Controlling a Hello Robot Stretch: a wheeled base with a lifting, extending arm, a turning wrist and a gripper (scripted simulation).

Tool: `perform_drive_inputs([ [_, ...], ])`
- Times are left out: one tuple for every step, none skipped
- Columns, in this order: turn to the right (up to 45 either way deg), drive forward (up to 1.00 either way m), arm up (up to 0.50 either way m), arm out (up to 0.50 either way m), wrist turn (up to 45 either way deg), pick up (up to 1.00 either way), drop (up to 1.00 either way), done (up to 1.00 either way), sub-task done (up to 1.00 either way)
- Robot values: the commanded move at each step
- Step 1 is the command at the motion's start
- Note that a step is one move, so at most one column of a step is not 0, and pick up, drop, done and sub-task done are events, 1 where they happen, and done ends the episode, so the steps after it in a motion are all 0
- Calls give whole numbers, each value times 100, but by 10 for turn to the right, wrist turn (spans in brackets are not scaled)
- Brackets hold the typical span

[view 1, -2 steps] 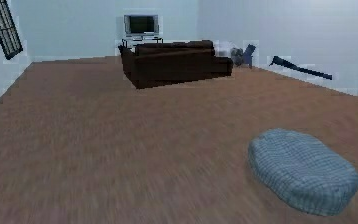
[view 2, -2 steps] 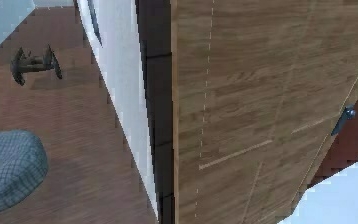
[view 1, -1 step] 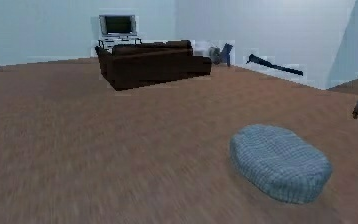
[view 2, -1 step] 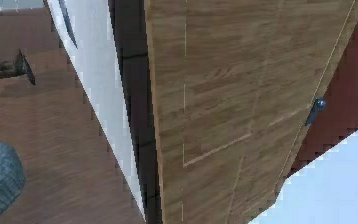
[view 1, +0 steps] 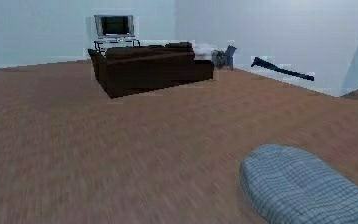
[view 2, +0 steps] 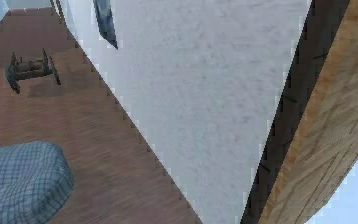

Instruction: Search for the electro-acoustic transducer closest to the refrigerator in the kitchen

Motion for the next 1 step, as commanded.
perform_drive_inputs([
  [-30, 0, 0, 0, 0, 0, 0, 0, 0],
])
